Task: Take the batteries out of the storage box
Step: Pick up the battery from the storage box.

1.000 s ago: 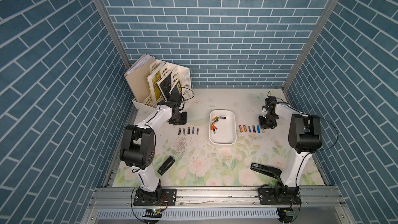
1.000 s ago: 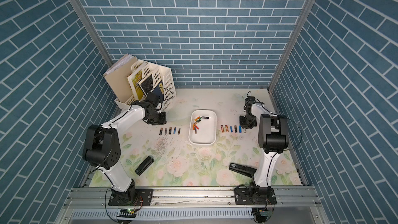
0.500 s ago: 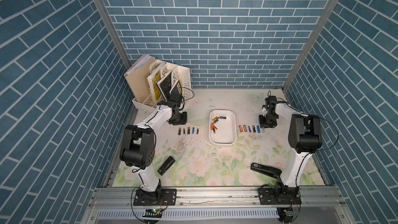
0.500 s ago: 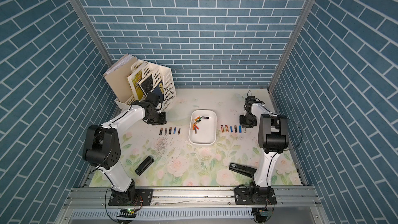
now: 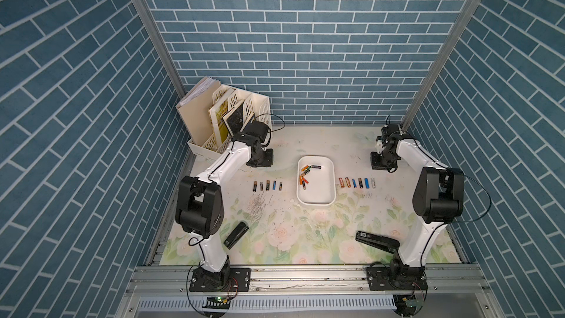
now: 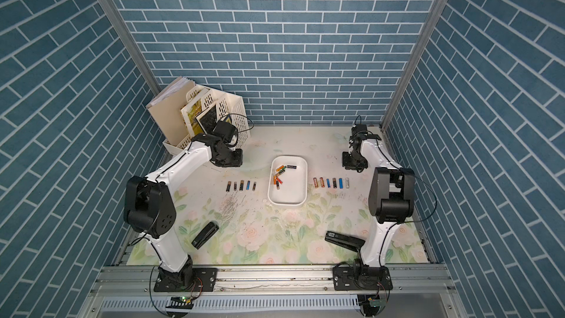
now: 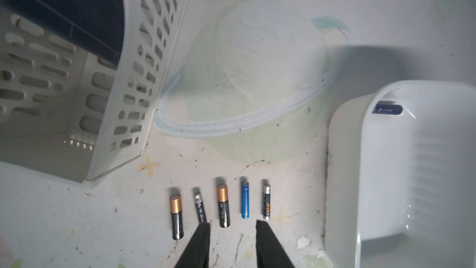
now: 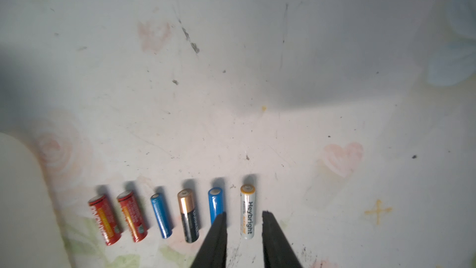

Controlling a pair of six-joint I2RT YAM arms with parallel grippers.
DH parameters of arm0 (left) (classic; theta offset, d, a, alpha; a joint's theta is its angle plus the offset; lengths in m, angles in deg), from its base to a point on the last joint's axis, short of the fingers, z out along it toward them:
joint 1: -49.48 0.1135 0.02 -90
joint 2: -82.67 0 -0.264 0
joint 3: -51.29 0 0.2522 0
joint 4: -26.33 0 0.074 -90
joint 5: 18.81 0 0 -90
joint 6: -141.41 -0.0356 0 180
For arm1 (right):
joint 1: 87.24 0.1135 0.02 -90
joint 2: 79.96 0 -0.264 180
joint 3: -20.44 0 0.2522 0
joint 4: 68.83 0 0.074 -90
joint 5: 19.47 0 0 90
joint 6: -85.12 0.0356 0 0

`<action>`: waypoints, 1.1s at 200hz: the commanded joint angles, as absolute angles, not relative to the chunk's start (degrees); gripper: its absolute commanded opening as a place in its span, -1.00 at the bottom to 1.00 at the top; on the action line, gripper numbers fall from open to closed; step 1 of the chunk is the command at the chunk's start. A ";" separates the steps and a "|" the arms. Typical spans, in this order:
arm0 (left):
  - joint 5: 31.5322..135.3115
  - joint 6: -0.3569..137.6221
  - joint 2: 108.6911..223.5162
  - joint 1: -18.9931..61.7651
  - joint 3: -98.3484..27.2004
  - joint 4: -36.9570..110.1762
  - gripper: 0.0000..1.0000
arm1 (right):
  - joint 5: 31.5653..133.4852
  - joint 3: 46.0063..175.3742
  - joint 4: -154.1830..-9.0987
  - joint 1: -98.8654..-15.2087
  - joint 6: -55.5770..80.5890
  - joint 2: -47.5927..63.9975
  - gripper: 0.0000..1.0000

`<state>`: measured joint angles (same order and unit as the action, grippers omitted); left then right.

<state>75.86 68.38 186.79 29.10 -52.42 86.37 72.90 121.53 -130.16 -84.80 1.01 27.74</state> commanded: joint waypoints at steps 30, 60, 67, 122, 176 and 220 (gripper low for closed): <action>67.82 74.02 195.37 17.12 -62.78 90.99 -0.25 | 75.95 121.99 -132.33 -80.17 4.21 23.90 -0.44; 64.78 76.14 200.32 11.71 -68.89 92.39 -0.23 | 77.00 121.28 -131.38 -78.26 4.53 24.53 -0.44; 64.20 76.47 201.49 10.57 -70.24 92.56 -0.22 | 77.18 121.34 -131.23 -78.02 4.53 24.69 -0.44; 63.26 74.29 211.08 7.21 -79.44 93.67 -0.13 | 77.87 121.47 -131.27 -77.32 4.39 24.40 -0.44; 64.91 69.75 217.82 7.82 -84.30 94.03 -0.10 | 77.64 120.19 -131.46 -77.39 4.34 23.31 -0.43; 64.25 68.51 219.70 8.95 -83.74 93.83 -0.09 | 77.60 120.31 -131.85 -77.38 4.35 23.23 -0.43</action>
<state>64.84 70.20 218.90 7.95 -83.09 92.54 77.25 120.50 -130.62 -77.48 2.83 24.20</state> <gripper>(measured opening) 0.453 0.282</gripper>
